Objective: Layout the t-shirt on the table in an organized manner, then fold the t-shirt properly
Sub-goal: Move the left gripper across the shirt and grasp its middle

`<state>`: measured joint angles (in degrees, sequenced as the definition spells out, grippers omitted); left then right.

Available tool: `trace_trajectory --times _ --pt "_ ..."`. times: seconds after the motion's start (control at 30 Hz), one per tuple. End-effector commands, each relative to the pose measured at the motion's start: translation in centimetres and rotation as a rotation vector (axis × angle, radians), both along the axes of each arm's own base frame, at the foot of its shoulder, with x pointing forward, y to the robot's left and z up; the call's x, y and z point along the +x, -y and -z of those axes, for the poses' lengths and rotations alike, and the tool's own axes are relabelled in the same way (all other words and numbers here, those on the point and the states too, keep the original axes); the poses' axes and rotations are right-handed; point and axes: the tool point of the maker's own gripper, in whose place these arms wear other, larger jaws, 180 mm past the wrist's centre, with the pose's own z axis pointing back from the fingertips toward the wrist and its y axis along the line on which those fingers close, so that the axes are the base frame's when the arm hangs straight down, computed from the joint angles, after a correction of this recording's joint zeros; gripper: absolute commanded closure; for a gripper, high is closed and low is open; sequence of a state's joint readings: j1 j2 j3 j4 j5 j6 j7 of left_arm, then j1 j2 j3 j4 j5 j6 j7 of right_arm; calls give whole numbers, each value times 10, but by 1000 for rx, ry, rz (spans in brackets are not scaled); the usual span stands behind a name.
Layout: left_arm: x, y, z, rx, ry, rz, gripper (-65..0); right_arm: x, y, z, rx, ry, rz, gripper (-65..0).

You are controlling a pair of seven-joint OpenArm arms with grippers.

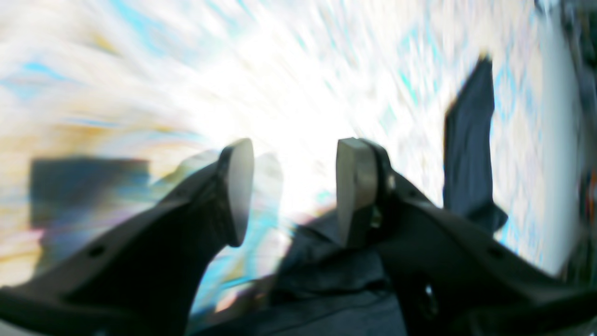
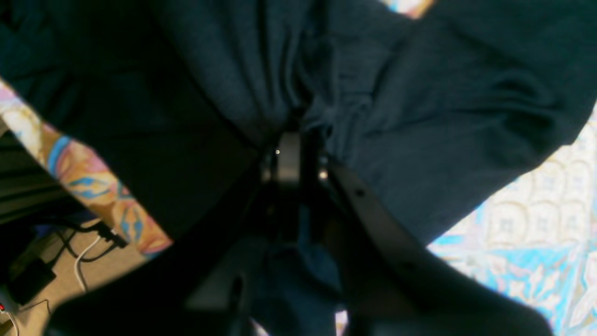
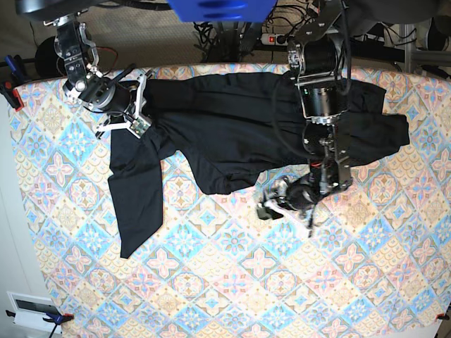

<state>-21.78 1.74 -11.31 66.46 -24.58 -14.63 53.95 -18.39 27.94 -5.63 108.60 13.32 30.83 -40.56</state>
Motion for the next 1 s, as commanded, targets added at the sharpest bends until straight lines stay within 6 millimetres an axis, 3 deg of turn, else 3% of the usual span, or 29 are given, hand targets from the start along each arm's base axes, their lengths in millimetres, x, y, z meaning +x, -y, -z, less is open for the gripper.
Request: trace_trajectory --times 0.0,0.17,0.5,0.6,0.77,0.87,0.97 --pt "12 11 -16 -6 47 30 -286 5 2 -8 4 28 -2 0" --pt "-5 48 -7 77 33 202 -286 8 1 -9 5 36 -2 0" --pt "-19 57 7 186 18 319 -277 8 -1 -9 10 35 -2 0" --pt "-14 54 7 225 49 308 -220 8 -1 -9 10 35 -2 0" --pt "-1 43 5 321 127 281 -4 9 0 -9 10 36 -1 0" --pt "4 39 1 342 148 272 -4 9 0 -9 10 36 -1 0" --pt "21 37 -27 347 218 258 0 9 0 -9 10 37 -2 0"
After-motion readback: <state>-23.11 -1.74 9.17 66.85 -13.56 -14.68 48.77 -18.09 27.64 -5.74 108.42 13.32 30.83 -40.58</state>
